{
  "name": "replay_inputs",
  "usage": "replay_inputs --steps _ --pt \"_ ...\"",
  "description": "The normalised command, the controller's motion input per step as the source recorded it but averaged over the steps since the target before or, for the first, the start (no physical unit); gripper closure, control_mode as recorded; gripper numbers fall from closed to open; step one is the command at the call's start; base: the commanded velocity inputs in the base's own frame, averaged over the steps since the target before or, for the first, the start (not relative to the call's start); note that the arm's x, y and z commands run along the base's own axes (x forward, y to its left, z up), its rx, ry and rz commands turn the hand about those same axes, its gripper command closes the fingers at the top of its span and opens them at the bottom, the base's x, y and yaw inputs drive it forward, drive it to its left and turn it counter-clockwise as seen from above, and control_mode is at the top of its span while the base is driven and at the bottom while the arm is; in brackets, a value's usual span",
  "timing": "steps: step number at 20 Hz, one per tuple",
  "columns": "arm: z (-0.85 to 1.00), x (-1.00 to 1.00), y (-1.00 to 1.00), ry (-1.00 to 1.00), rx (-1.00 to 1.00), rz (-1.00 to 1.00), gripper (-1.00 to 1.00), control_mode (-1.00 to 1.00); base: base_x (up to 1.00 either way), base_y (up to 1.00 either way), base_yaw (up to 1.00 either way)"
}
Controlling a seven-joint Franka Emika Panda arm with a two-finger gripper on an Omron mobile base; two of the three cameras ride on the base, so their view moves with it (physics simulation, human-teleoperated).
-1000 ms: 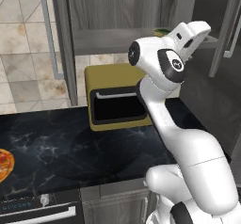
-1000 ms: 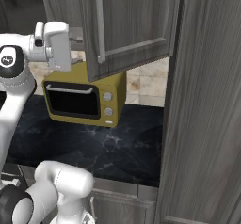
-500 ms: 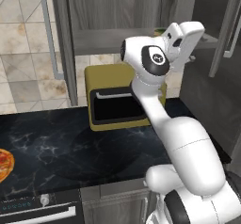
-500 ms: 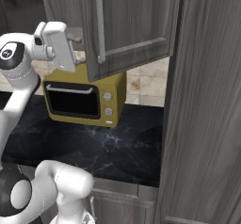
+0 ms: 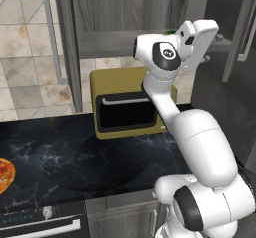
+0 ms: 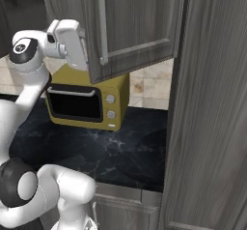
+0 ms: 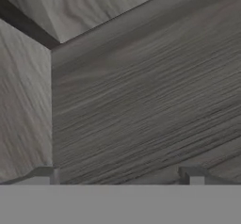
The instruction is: Open the cabinet. Pick the sponge and place it next to the sink. Then close the cabinet.
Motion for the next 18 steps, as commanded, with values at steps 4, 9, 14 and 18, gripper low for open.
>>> replay_inputs --steps 4,9,14,18 --pt "0.0 -0.1 -0.3 0.0 0.0 -0.01 -1.0 -1.0 0.0 0.0 0.0" --pt "0.0 -0.44 -0.37 0.0 0.0 -0.06 -1.0 -1.0 0.0 0.0 0.0" --pt "0.0 -0.53 -0.45 0.0 0.0 -0.09 -1.0 -1.0 0.0 0.0 0.0" --pt "0.0 -0.43 -0.42 0.0 0.0 -0.1 -1.0 -1.0 0.0 0.0 0.0"
